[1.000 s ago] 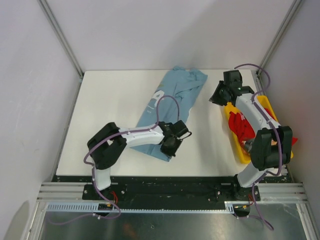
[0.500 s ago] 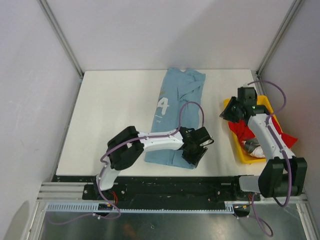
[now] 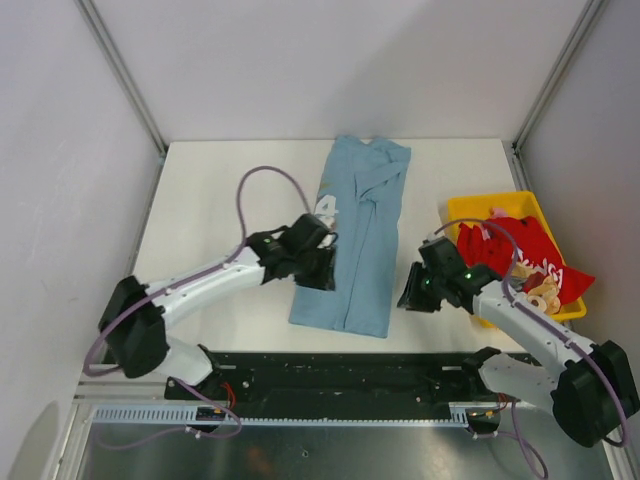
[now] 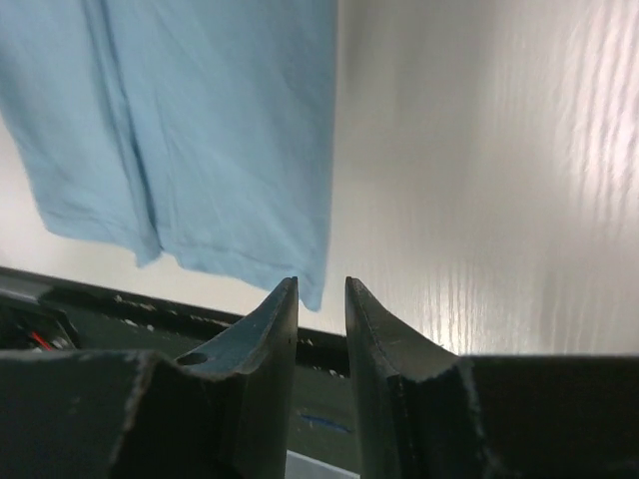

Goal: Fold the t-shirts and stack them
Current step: Grab the bottom of the folded rectangular tshirt with both arms

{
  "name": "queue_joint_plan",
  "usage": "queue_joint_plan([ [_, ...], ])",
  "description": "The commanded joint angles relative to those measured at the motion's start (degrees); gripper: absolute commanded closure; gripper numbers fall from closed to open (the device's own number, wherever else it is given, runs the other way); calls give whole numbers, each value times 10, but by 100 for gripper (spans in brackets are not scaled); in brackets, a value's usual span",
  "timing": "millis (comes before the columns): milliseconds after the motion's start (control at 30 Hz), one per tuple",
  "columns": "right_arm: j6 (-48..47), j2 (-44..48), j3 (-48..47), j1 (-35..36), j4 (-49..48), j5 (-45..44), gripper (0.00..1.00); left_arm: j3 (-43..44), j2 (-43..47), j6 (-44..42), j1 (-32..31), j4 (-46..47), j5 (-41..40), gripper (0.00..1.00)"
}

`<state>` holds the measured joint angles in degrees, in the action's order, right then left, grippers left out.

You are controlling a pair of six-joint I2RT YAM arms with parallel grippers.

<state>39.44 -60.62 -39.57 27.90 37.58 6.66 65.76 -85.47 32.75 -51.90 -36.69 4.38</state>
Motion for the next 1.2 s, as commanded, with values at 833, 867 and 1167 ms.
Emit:
queue_joint_plan([
  [833, 159, -75, 108, 149, -122, 3, 69, -247, 109, 51, 170, 83, 38, 59],
  [867, 160, -75, 110, 150, -122, 1, 69, -247, 108, 49, 170, 83, 40, 59],
  [1167, 166, -77, 115, 154, -113, -9, 69, -256, 104, 41, 169, 84, 46, 59],
])
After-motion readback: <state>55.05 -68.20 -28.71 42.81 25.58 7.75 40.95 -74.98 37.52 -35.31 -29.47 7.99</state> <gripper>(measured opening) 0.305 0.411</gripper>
